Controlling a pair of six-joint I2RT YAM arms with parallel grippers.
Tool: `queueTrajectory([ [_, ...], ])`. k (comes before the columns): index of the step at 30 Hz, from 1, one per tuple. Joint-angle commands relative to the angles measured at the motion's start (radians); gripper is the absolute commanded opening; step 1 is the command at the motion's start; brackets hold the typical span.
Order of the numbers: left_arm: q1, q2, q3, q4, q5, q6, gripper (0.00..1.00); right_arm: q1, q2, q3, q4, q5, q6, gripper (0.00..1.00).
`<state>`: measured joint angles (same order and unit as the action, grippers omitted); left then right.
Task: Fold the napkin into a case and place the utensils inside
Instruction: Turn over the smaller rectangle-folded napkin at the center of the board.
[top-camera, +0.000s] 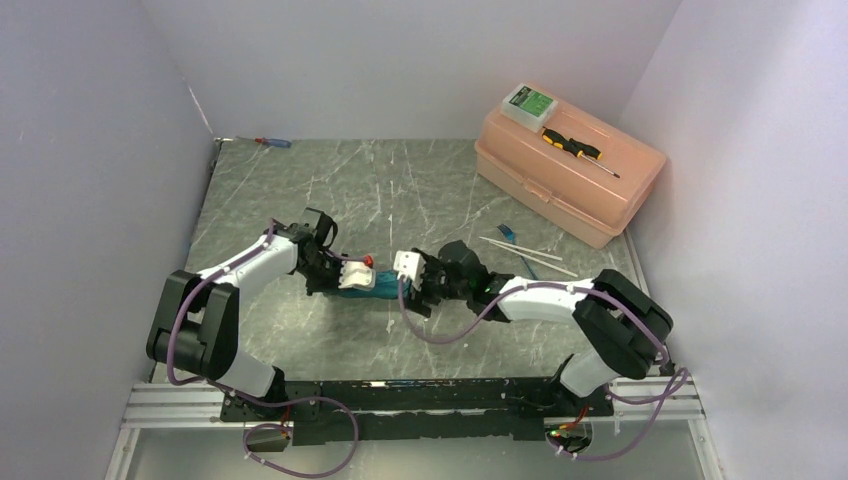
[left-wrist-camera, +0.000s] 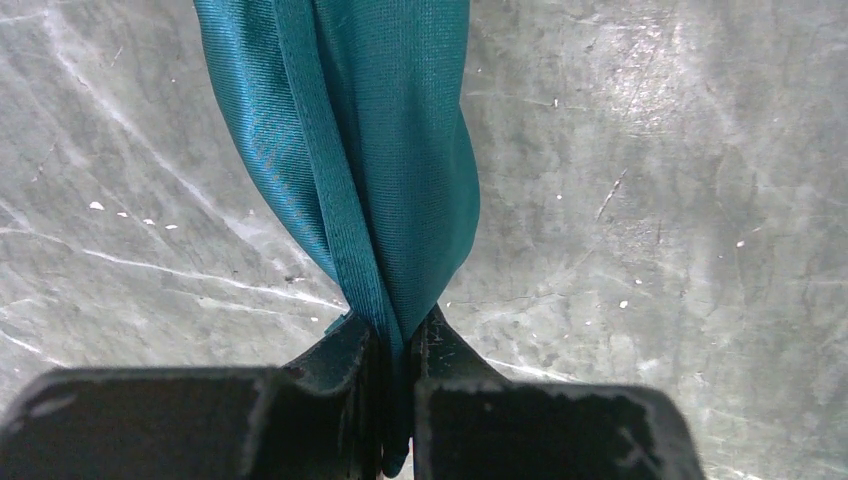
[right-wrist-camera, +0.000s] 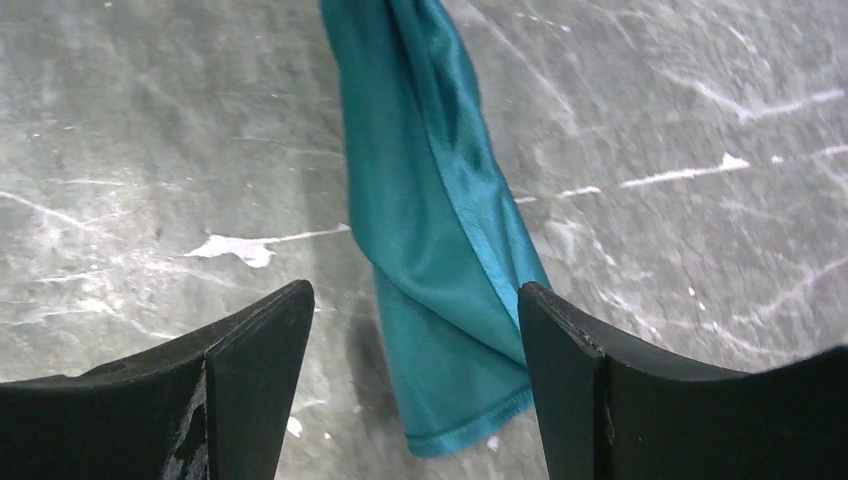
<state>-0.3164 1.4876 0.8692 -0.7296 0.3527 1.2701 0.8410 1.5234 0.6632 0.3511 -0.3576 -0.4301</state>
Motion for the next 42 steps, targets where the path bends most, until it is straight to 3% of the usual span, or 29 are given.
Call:
queueTrajectory([
  [1, 0.0, -0.021, 0.021, -0.03, 0.058, -0.006, 0.03, 0.076, 0.027, 0.027, 0.063, 0.111, -0.094, 0.79],
  [6, 0.002, -0.025, 0.025, -0.03, 0.055, -0.011, 0.03, 0.103, 0.121, 0.09, 0.082, 0.109, -0.119, 0.78],
  [10, 0.004, -0.029, 0.032, -0.052, 0.061, -0.009, 0.03, 0.102, 0.224, 0.107, 0.189, 0.173, -0.122, 0.67],
  [11, 0.005, -0.028, 0.037, -0.064, 0.066, -0.01, 0.03, 0.102, 0.242, 0.12, 0.195, 0.193, -0.129, 0.61],
  [14, 0.009, -0.023, 0.065, -0.104, 0.088, -0.016, 0.03, 0.098, 0.267, 0.147, 0.196, 0.215, -0.142, 0.23],
  [16, 0.02, -0.015, 0.101, -0.142, 0.113, -0.017, 0.03, 0.092, 0.249, 0.158, 0.165, 0.209, -0.147, 0.03],
  [17, 0.029, -0.008, 0.124, -0.17, 0.128, -0.017, 0.03, 0.088, 0.23, 0.163, 0.132, 0.194, -0.143, 0.0],
  [21, 0.068, 0.052, 0.257, -0.352, 0.196, -0.007, 0.03, 0.065, 0.145, 0.207, -0.087, 0.069, -0.102, 0.0],
  [26, 0.076, 0.141, 0.409, -0.646, 0.365, -0.014, 0.03, 0.008, 0.082, 0.371, -0.579, -0.24, -0.048, 0.0],
  [31, 0.075, 0.259, 0.449, -0.9, 0.498, 0.085, 0.03, -0.025, 0.194, 0.498, -1.001, -0.522, -0.107, 0.0],
  [34, 0.066, 0.331, 0.418, -0.953, 0.475, 0.118, 0.03, -0.038, 0.297, 0.542, -1.097, -0.577, -0.143, 0.0],
  [38, 0.065, 0.348, 0.376, -0.95, 0.452, 0.18, 0.03, -0.098, 0.379, 0.578, -1.083, -0.661, -0.158, 0.01],
  [42, 0.065, 0.46, 0.386, -0.94, 0.424, 0.177, 0.03, -0.137, 0.49, 0.677, -1.107, -0.693, -0.183, 0.1],
])
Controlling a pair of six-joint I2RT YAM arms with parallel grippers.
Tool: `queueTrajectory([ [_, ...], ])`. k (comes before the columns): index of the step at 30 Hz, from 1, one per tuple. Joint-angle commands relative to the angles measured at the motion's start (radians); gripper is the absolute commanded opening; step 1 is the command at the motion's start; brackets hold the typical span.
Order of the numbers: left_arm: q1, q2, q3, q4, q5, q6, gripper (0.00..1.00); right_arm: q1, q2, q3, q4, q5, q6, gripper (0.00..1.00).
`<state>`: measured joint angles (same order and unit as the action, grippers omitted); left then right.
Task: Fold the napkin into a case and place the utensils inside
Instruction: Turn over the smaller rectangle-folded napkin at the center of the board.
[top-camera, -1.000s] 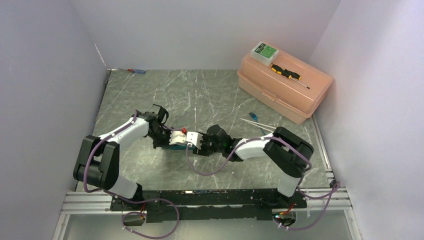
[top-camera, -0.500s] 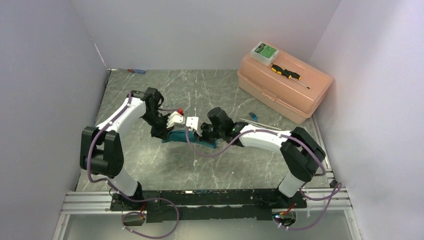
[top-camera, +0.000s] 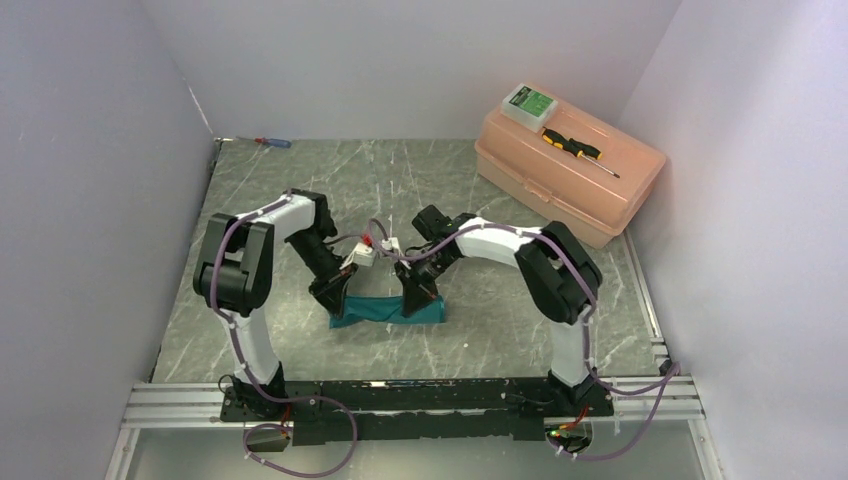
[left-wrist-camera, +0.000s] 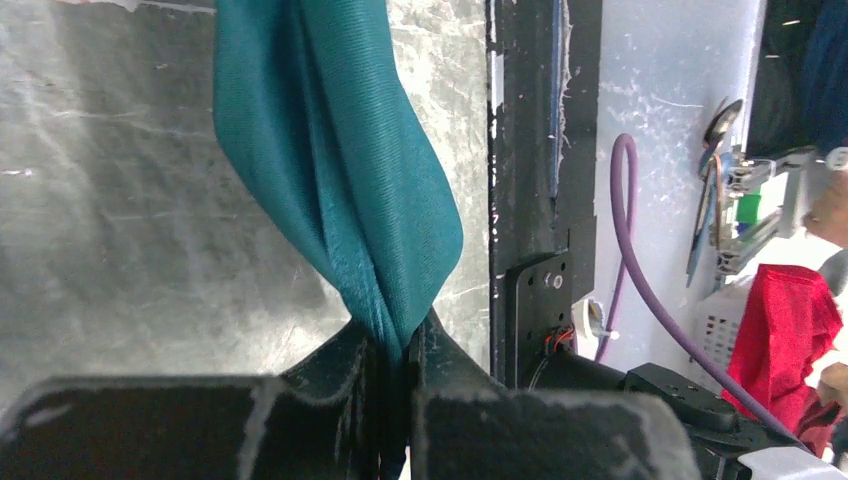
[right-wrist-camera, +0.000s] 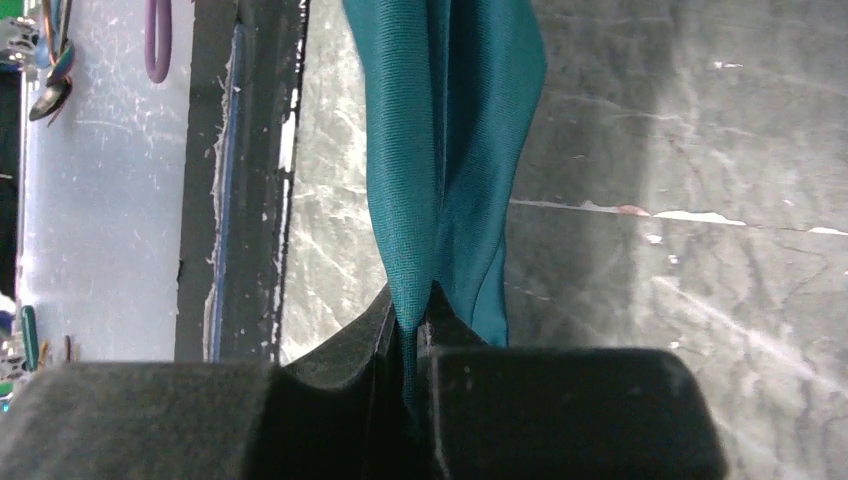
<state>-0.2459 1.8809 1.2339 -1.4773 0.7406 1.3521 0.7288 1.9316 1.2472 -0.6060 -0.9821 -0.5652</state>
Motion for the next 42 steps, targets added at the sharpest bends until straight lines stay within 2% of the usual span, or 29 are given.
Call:
queueTrajectory([
  [1, -0.006, 0.094, 0.03, -0.187, 0.029, 0.093, 0.03, -0.028, 0.105, 0.115, -0.16, -0.069, -0.055, 0.14],
  [3, -0.006, 0.151, 0.041, -0.17, 0.018, 0.088, 0.03, -0.038, 0.144, 0.146, -0.16, -0.052, -0.054, 0.29],
  [5, -0.004, 0.203, 0.056, -0.16, 0.005, 0.073, 0.03, -0.056, 0.174, 0.173, -0.163, -0.05, -0.059, 0.38],
  [7, 0.011, 0.252, 0.079, -0.171, 0.01, 0.068, 0.03, -0.083, 0.182, 0.182, -0.125, -0.039, -0.03, 0.52],
  [9, 0.029, 0.295, 0.1, -0.199, 0.027, 0.078, 0.03, -0.108, 0.164, 0.182, -0.074, -0.021, 0.002, 0.6],
  [10, 0.041, 0.313, 0.113, -0.205, 0.037, 0.075, 0.03, -0.117, 0.148, 0.172, -0.042, -0.011, 0.03, 0.71],
  [11, 0.056, 0.327, 0.122, -0.205, 0.043, 0.067, 0.03, -0.138, 0.125, 0.155, 0.01, -0.005, 0.066, 0.76],
  [12, 0.065, 0.341, 0.127, -0.206, 0.048, 0.062, 0.03, -0.154, 0.094, 0.14, 0.05, 0.0, 0.086, 0.95],
  [13, 0.073, 0.351, 0.13, -0.207, 0.057, 0.058, 0.03, -0.168, 0.07, 0.126, 0.073, 0.006, 0.105, 0.99],
  [15, 0.081, 0.375, 0.135, -0.205, 0.074, 0.043, 0.03, -0.187, 0.019, 0.081, 0.118, 0.038, 0.143, 1.0],
  [18, 0.09, 0.424, 0.156, -0.204, 0.099, -0.012, 0.03, -0.202, -0.077, 0.001, 0.244, 0.227, 0.27, 1.0],
  [20, 0.1, 0.445, 0.165, -0.187, 0.103, -0.062, 0.03, -0.206, -0.159, -0.084, 0.363, 0.267, 0.376, 0.9],
  [21, 0.109, 0.448, 0.168, -0.173, 0.102, -0.085, 0.03, -0.204, -0.201, -0.127, 0.435, 0.258, 0.425, 0.77],
  [23, 0.126, 0.451, 0.175, -0.155, 0.093, -0.111, 0.03, -0.193, -0.249, -0.197, 0.542, 0.258, 0.536, 0.15],
  [24, 0.13, 0.449, 0.175, -0.142, 0.088, -0.128, 0.03, -0.179, -0.261, -0.216, 0.566, 0.272, 0.577, 0.0],
  [28, 0.13, 0.433, 0.167, -0.103, 0.069, -0.186, 0.03, -0.095, -0.306, -0.302, 0.654, 0.342, 0.691, 0.0],
  [31, 0.129, 0.411, 0.153, -0.034, 0.028, -0.284, 0.03, -0.045, -0.333, -0.413, 0.887, 0.38, 0.805, 0.0],
  [35, 0.129, 0.38, 0.149, 0.043, -0.006, -0.396, 0.03, -0.003, -0.238, -0.404, 1.112, 0.355, 0.947, 0.0],
  [42, 0.116, 0.32, 0.123, 0.123, -0.071, -0.483, 0.05, 0.046, -0.034, -0.351, 1.461, 0.273, 1.143, 0.0],
])
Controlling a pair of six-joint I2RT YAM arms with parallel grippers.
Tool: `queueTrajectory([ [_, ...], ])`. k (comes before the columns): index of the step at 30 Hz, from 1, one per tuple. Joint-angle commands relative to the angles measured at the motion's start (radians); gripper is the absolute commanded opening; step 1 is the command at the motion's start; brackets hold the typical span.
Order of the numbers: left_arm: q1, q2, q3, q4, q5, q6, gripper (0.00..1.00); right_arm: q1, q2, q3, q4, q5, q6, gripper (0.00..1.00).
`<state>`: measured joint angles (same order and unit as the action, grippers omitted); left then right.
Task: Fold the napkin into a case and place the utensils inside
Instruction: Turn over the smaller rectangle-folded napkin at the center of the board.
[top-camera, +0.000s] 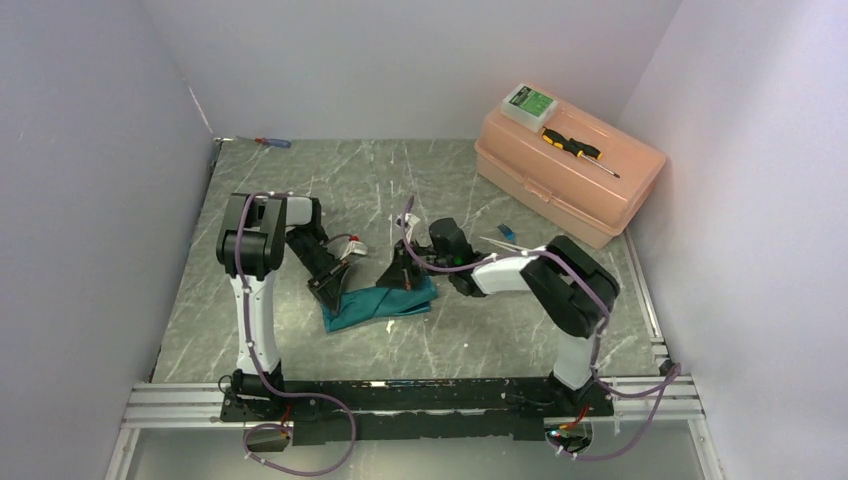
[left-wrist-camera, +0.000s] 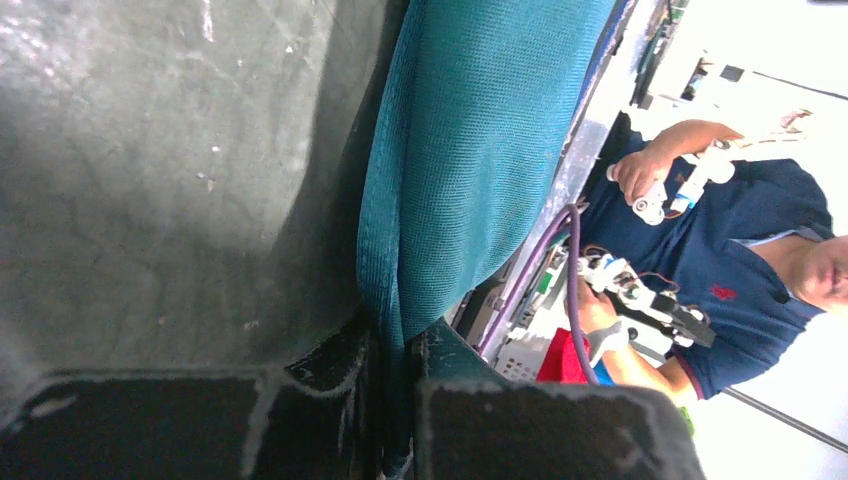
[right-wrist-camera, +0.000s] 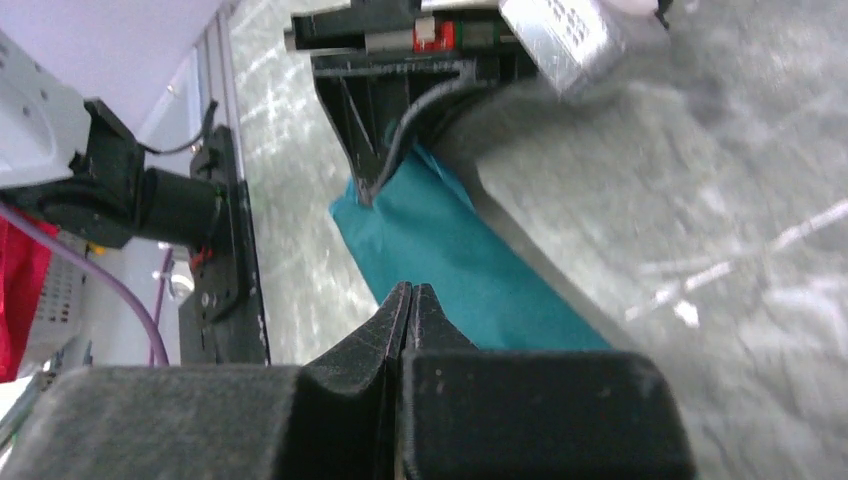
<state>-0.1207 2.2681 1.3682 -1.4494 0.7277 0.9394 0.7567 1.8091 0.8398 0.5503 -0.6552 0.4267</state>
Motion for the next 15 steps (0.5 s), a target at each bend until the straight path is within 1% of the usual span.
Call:
queueTrajectory([
  [1, -0.012, -0.073, -0.015, 0.104, -0.067, -0.079, 0.05, 0.026, 0.116, 0.061, 0.326, -0.056, 0.164, 0.0],
  [3, -0.019, -0.086, -0.024, 0.125, -0.084, -0.091, 0.06, 0.04, 0.162, 0.068, 0.331, -0.043, 0.161, 0.0],
  [6, -0.023, -0.113, -0.029, 0.146, -0.103, -0.114, 0.12, 0.052, 0.209, 0.052, 0.337, -0.013, 0.151, 0.0],
  [7, -0.023, -0.122, -0.025, 0.15, -0.109, -0.122, 0.16, 0.054, 0.219, 0.045, 0.329, 0.001, 0.138, 0.0],
  [10, -0.023, -0.146, 0.0, 0.153, -0.117, -0.142, 0.36, 0.064, 0.248, 0.039, 0.281, 0.043, 0.081, 0.0],
  [11, -0.025, -0.155, 0.012, 0.147, -0.119, -0.144, 0.4, 0.066, 0.255, 0.035, 0.274, 0.062, 0.063, 0.0],
  [12, -0.024, -0.161, 0.024, 0.137, -0.119, -0.147, 0.42, 0.07, 0.261, 0.031, 0.27, 0.082, 0.046, 0.0],
  [13, -0.023, -0.169, 0.035, 0.128, -0.12, -0.15, 0.48, 0.073, 0.266, 0.031, 0.263, 0.096, 0.032, 0.0],
  [15, -0.021, -0.191, 0.055, 0.112, -0.127, -0.153, 0.51, 0.078, 0.268, 0.022, 0.259, 0.131, 0.008, 0.0],
])
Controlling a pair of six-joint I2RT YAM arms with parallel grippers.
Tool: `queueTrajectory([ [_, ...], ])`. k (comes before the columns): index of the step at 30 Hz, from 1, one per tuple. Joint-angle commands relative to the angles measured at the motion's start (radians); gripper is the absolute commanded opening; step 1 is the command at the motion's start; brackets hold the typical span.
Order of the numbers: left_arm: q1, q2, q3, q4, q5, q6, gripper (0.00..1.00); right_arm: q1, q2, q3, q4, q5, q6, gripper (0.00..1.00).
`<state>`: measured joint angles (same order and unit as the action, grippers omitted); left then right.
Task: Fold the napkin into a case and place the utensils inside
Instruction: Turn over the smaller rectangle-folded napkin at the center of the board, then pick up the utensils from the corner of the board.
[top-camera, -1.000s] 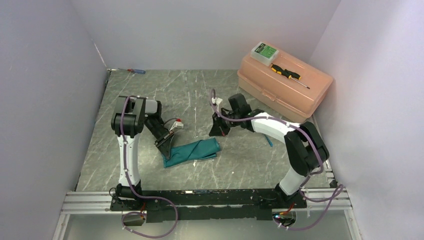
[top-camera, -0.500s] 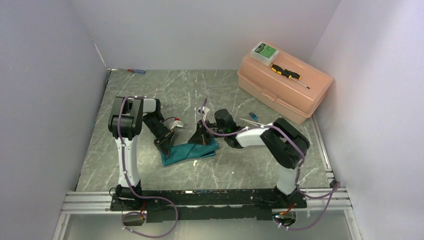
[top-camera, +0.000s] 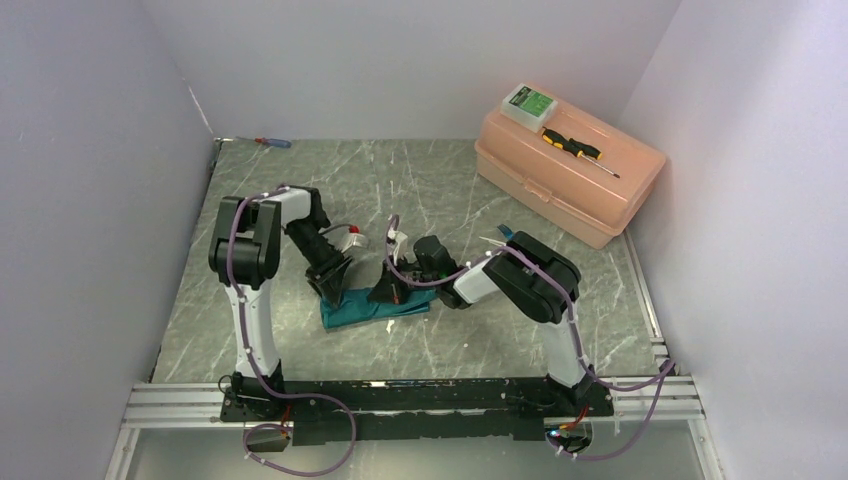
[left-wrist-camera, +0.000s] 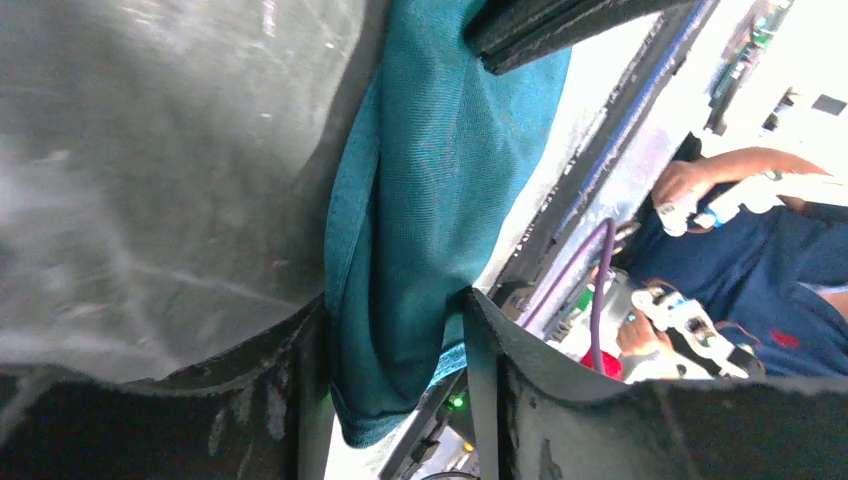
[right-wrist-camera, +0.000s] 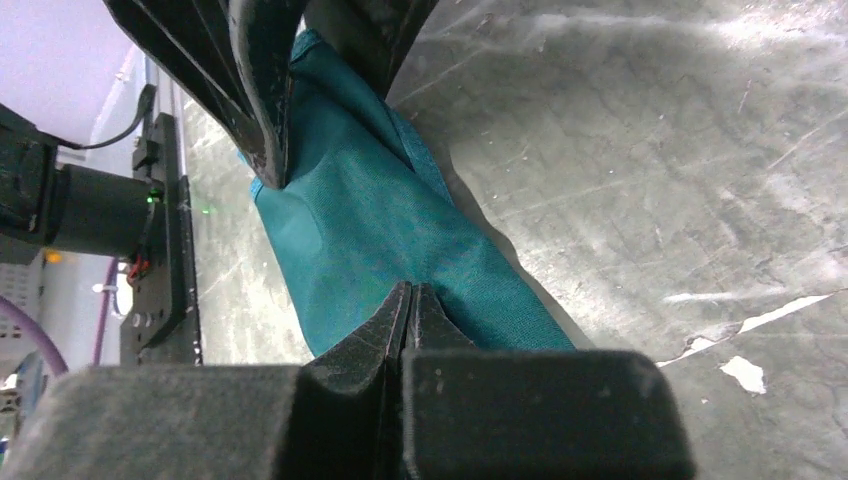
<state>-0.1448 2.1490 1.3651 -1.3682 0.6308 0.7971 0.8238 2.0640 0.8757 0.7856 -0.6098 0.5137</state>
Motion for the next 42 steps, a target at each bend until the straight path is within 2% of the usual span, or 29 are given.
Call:
queueTrajectory([
  [1, 0.004, -0.085, 0.07, 0.021, -0.036, -0.01, 0.52, 0.015, 0.012, -0.021, 0.028, 0.098, -0.091, 0.0],
  [2, 0.004, -0.099, 0.081, 0.01, -0.044, -0.01, 0.55, 0.016, 0.012, -0.026, 0.029, 0.108, -0.095, 0.0],
  [3, 0.006, -0.116, 0.091, 0.003, -0.056, -0.01, 0.64, 0.019, 0.01, -0.029, 0.027, 0.122, -0.102, 0.0],
  [6, 0.007, -0.161, 0.122, 0.003, -0.117, -0.017, 0.71, 0.028, 0.009, -0.033, 0.026, 0.144, -0.117, 0.0],
  [10, -0.003, -0.238, 0.138, 0.096, -0.178, -0.074, 0.72, 0.037, 0.007, -0.028, 0.028, 0.148, -0.11, 0.0],
  [14, -0.064, -0.292, 0.093, 0.159, -0.193, -0.118, 0.69, 0.038, -0.039, -0.02, 0.001, 0.148, -0.098, 0.0],
  [19, -0.077, -0.3, 0.075, 0.167, -0.192, -0.155, 0.67, 0.037, -0.166, 0.004, -0.131, 0.18, -0.138, 0.13],
  [24, -0.045, -0.316, 0.155, 0.117, -0.142, -0.161, 0.66, 0.026, -0.313, 0.048, -0.328, 0.22, -0.196, 0.17],
  [25, -0.037, -0.326, 0.167, 0.117, -0.133, -0.164, 0.65, 0.021, -0.359, 0.057, -0.369, 0.242, -0.208, 0.21],
  [28, -0.021, -0.353, 0.195, 0.131, -0.115, -0.19, 0.65, -0.012, -0.466, 0.089, -0.512, 0.365, -0.259, 0.43],
  [30, -0.017, -0.367, 0.213, 0.141, -0.119, -0.205, 0.65, -0.053, -0.532, 0.1, -0.612, 0.477, -0.294, 0.48],
  [31, -0.015, -0.377, 0.22, 0.149, -0.127, -0.214, 0.65, -0.079, -0.564, 0.103, -0.654, 0.533, -0.315, 0.53],
  [32, -0.013, -0.391, 0.227, 0.156, -0.134, -0.218, 0.66, -0.103, -0.591, 0.103, -0.694, 0.59, -0.339, 0.66],
  [33, -0.01, -0.405, 0.233, 0.16, -0.134, -0.215, 0.67, -0.127, -0.615, 0.106, -0.73, 0.67, -0.353, 0.94],
  [34, -0.006, -0.421, 0.232, 0.168, -0.133, -0.214, 0.68, -0.158, -0.633, 0.109, -0.767, 0.723, -0.355, 0.99],
  [36, -0.002, -0.447, 0.212, 0.189, -0.134, -0.212, 0.69, -0.238, -0.656, 0.117, -0.83, 0.758, -0.308, 1.0],
  [39, -0.001, -0.466, 0.196, 0.236, -0.177, -0.235, 0.71, -0.441, -0.635, 0.124, -0.888, 0.573, -0.209, 1.0],
  [40, -0.001, -0.473, 0.204, 0.253, -0.201, -0.245, 0.75, -0.492, -0.618, 0.133, -0.91, 0.51, -0.196, 1.0],
  [41, 0.0, -0.48, 0.213, 0.269, -0.226, -0.258, 0.89, -0.523, -0.6, 0.147, -0.945, 0.507, -0.189, 1.0],
  [42, 0.007, -0.49, 0.225, 0.287, -0.247, -0.27, 0.94, -0.532, -0.592, 0.168, -0.995, 0.577, -0.193, 1.0],
])
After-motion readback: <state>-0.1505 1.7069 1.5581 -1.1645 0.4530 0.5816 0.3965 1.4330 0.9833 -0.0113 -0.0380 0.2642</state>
